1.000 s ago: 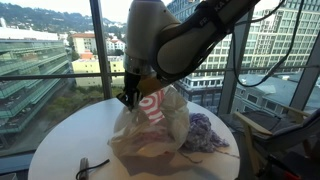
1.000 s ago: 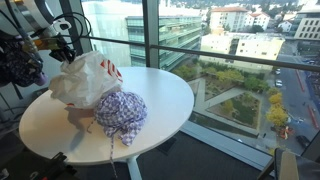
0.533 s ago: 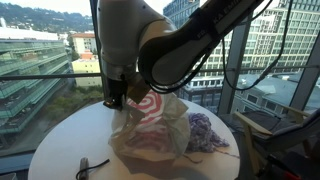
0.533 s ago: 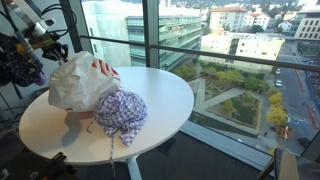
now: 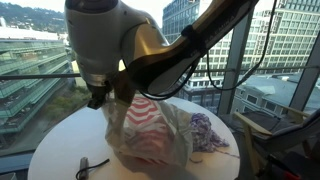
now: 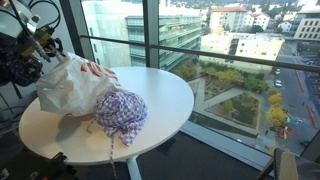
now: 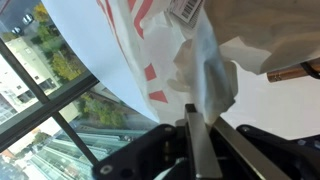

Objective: Put the dress, whiteboard eraser and the object on the right into the carrier bag

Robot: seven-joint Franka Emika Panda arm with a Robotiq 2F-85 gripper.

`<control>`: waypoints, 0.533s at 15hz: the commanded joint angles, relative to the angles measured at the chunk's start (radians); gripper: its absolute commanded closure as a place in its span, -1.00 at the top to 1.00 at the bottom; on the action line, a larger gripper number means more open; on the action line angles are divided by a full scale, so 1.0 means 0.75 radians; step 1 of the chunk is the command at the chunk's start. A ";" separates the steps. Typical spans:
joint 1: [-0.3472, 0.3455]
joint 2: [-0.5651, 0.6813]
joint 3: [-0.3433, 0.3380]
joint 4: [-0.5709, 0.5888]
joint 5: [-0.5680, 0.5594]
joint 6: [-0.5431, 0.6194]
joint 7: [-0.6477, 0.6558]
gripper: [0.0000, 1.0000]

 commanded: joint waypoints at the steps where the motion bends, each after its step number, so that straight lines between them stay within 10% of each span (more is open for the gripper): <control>1: 0.002 0.041 0.009 0.098 -0.111 0.107 0.125 -1.00; 4: -0.006 0.036 0.013 0.089 -0.176 0.160 0.124 -0.97; 8: -0.035 0.022 0.049 0.069 -0.040 0.143 0.095 -0.22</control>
